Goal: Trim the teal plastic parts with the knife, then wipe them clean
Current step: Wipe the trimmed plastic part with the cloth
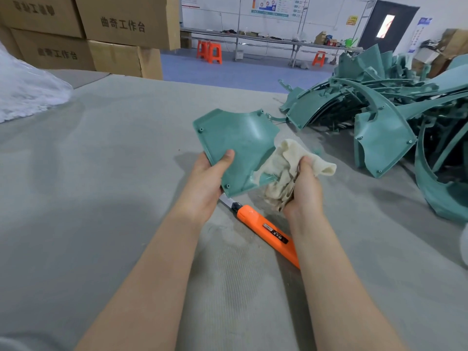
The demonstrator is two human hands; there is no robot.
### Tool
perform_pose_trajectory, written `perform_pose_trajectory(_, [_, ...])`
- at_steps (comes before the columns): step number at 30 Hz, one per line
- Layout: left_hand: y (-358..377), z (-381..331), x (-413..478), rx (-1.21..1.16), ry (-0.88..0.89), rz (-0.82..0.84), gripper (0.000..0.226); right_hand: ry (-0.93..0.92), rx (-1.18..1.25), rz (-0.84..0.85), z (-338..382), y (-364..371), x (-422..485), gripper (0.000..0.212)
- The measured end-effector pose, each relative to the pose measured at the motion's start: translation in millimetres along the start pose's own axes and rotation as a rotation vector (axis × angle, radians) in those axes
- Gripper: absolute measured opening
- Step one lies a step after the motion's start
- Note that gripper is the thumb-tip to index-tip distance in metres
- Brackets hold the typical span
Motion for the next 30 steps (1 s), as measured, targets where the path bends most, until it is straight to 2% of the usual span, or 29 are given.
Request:
perform_pose_trajectory(4, [-0.9, -3.0, -1.6, -0.066, -0.008, -0.033, 0.033, 0.026, 0.135, -0.024, 4.6, -2.0, -0.6, 0.033])
perform_pose_trajectory(9, [-9.1, -7.1, -1.0, -0.225, -0.016, -0.095, 0.033, 0.018, 0.283, -0.077, 14.8, -10.3, 6.7, 0.025])
perform_pose_trajectory(14, [-11.4, -8.2, -0.5, -0.323, -0.022, -0.113, 0.033, -0.032, 0.330, -0.064, 16.7, -10.9, 6.1, 0.049])
perform_pose_trajectory(17, [-12.2, -9.1, -0.1, -0.306, -0.009, -0.105, 0.032, -0.115, 0.324, -0.068, 20.7, -12.0, 1.9, 0.041])
perform_pose_trajectory(19, [-11.5, -9.5, -0.8, -0.249, 0.008, -0.095, 0.032, -0.136, 0.311, -0.072, 22.6, -11.5, 0.5, 0.028])
perform_pose_trajectory(21, [-9.2, -9.8, -2.0, -0.142, 0.043, -0.096, 0.032, -0.105, 0.388, 0.027, 24.6, -5.5, -1.2, 0.015])
perform_pose_trajectory(23, [-6.0, -10.5, -3.0, -0.041, 0.089, -0.099, 0.029, -0.047, 0.493, 0.216, 25.6, 8.2, -5.4, 0.034])
perform_pose_trajectory(24, [-4.8, -11.3, -3.1, -0.002, 0.110, -0.098, 0.027, -0.021, 0.484, 0.263, 24.3, 14.2, -7.5, 0.042])
perform_pose_trajectory(26, [-3.0, -11.9, -3.1, 0.054, 0.138, -0.085, 0.024, 0.032, 0.339, 0.222, 15.1, 19.8, -8.3, 0.045])
perform_pose_trajectory(29, [-1.7, -10.9, -3.5, 0.069, 0.155, -0.061, 0.023, 0.001, 0.029, 0.118, 2.3, 17.9, -8.5, 0.023])
perform_pose_trajectory(30, [-1.0, -10.5, -3.8, 0.073, 0.163, -0.056, 0.023, -0.023, -0.044, 0.103, -0.2, 16.4, -8.2, 0.024])
Point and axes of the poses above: each hand's wrist, its own x-axis towards the middle knuckle, its own y-axis out of the palm, z = x × y, the point moved 4 cm from there along x, towards the middle knuckle, and after that the axes turned 9 degrees about x, right-handed, at the moved point
